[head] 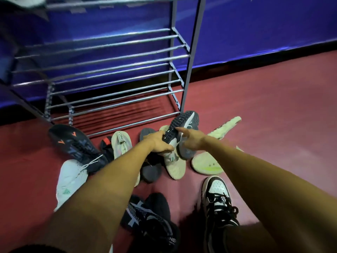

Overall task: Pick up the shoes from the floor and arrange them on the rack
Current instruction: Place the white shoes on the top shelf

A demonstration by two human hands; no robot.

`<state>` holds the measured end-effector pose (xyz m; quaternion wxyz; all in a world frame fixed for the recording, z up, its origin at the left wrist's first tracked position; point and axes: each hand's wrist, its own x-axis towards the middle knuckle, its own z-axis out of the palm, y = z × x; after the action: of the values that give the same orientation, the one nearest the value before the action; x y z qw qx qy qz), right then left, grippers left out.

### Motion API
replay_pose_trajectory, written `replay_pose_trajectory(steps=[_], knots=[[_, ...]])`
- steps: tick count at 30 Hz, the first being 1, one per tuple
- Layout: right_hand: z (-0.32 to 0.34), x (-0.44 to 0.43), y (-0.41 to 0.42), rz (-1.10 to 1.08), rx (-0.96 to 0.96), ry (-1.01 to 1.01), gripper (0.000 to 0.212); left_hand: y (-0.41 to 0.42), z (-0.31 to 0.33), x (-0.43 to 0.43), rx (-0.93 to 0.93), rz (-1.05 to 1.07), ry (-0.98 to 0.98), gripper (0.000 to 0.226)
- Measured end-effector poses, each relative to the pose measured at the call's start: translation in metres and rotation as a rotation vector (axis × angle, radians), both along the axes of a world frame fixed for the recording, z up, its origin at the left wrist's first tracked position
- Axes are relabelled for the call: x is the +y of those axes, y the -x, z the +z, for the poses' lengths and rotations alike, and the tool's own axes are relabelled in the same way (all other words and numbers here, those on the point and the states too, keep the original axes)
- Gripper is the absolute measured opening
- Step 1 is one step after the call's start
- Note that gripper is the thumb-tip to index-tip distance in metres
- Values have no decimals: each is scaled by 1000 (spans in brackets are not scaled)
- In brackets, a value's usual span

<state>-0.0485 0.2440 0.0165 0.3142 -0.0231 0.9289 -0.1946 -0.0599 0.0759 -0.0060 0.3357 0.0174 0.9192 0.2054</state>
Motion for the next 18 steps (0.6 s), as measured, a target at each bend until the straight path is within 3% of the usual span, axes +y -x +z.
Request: replay_pose_trajectory(steps=[3,6,11,18], knots=[[48,-12,4,72,132,-43,75,1,53,-16,-4,45,-164,49],[107,-27,5,148,243,-49,71,-4,119,-32,48,8,-184,42],[190,-51,10,163,365,25,67,-13,199,-58,129,49,-235,60],[242,-89,10,0,660,428,48,-27,259,-103,133,294,-630,32]])
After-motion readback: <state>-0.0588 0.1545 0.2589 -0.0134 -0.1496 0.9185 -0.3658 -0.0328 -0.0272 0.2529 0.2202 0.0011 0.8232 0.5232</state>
